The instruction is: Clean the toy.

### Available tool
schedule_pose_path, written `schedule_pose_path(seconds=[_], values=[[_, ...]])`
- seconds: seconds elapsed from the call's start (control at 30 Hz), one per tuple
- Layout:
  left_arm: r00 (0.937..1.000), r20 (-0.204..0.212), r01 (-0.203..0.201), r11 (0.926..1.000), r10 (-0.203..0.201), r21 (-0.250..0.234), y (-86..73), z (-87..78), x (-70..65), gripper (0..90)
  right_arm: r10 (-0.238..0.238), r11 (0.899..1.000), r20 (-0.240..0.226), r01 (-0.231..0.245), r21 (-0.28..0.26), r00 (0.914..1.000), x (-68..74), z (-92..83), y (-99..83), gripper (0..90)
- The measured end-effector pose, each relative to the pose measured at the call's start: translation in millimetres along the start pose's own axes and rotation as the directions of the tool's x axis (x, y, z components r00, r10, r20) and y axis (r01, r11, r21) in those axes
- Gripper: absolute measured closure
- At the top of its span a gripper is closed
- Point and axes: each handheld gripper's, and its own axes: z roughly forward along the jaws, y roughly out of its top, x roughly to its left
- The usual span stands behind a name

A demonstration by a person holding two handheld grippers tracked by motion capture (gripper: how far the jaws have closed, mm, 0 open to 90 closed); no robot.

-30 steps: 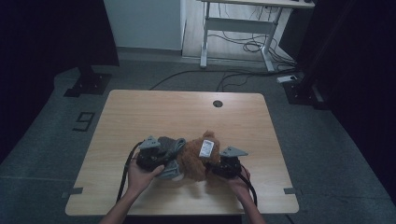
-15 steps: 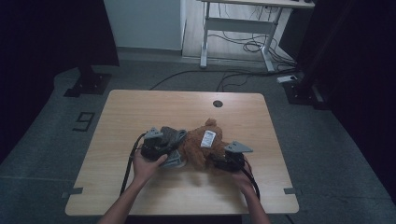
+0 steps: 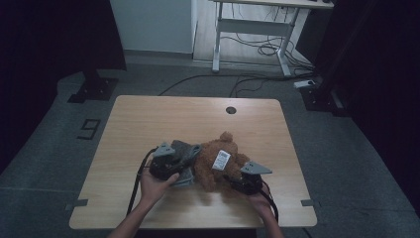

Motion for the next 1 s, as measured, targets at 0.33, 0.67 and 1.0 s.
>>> schedule_pose_path(seconds=[0.33,0.67,1.0], values=[[0.9906,0.026,-0.137,0.9818,0.134,0.132,37.0,92.7,-65.8,77.8,0.029,0.999,0.022,-0.03,0.014,0.9993,1.6,-2.1,-13.0,58.0],[0.9959,-0.024,-0.085,0.9925,0.088,0.087,16.5,66.3,-32.5,78.4,0.101,0.994,-0.003,-0.101,0.041,0.9949,-8.5,-1.1,-14.9,58.3],[0.9924,-0.123,0.0,0.9994,0.005,0.034,-4.3,9.7,19.7,78.5,0.11,0.993,-0.007,-0.11,0.039,0.9939,-8.1,-2.3,-14.2,58.4]])
